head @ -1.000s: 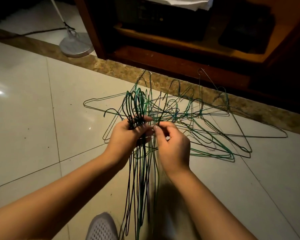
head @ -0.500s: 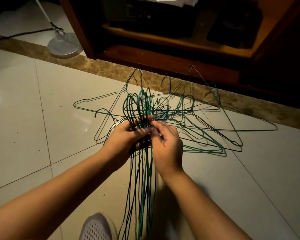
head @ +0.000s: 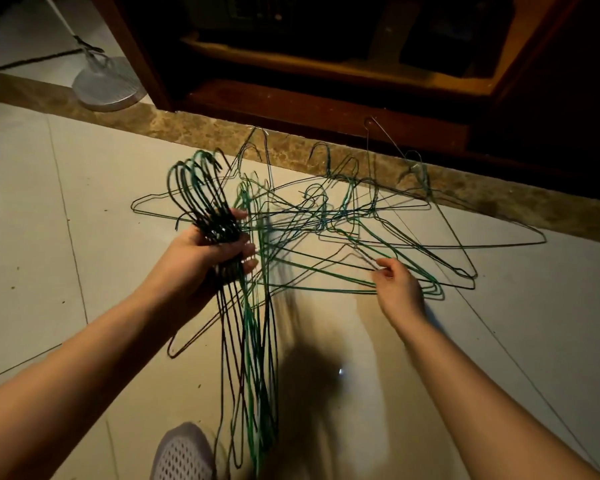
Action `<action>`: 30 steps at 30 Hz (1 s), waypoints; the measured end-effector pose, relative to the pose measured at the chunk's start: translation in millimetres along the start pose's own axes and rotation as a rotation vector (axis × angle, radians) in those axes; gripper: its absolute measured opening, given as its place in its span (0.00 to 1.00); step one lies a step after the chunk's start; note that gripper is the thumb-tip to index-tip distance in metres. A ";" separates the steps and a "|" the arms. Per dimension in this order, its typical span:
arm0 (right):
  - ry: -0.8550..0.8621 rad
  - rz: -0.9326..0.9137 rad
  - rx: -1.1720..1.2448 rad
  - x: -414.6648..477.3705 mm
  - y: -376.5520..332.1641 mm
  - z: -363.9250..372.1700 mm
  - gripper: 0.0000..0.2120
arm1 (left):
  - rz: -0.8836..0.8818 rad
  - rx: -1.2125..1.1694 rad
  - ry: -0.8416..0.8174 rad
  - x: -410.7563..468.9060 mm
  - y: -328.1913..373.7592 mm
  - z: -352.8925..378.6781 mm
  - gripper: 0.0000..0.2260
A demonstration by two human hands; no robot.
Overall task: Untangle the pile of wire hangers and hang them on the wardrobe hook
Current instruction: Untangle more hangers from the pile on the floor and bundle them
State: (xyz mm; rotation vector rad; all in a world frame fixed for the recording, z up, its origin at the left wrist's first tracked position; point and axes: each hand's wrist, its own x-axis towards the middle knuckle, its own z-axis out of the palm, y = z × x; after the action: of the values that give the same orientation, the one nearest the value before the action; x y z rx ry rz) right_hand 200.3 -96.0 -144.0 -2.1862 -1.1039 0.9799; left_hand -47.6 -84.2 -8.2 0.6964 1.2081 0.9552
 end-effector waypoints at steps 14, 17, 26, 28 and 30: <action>0.024 0.327 0.422 17.9 -16.1 63.3 0.20 | 0.150 0.130 0.112 -3.4 16.7 -48.5 0.14; 0.226 0.383 0.559 27.9 -8.5 51.3 0.23 | 0.126 0.110 0.122 -3.0 12.1 -50.9 0.13; 0.198 0.266 0.892 38.4 -25.2 7.8 0.17 | 0.139 0.132 0.086 0.6 4.8 -42.8 0.11; 0.198 0.216 0.844 41.6 -33.2 3.2 0.17 | 0.142 0.140 0.091 1.3 4.1 -39.6 0.12; 0.190 0.191 0.741 44.7 -37.3 3.6 0.15 | 0.139 0.145 0.102 2.5 3.6 -37.2 0.11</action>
State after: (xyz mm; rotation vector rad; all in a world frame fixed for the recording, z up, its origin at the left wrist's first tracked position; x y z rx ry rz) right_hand 198.3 -38.1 -137.2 -1.7281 -0.3507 1.0232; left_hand -84.4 -81.9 -15.1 0.8641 1.3422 1.0361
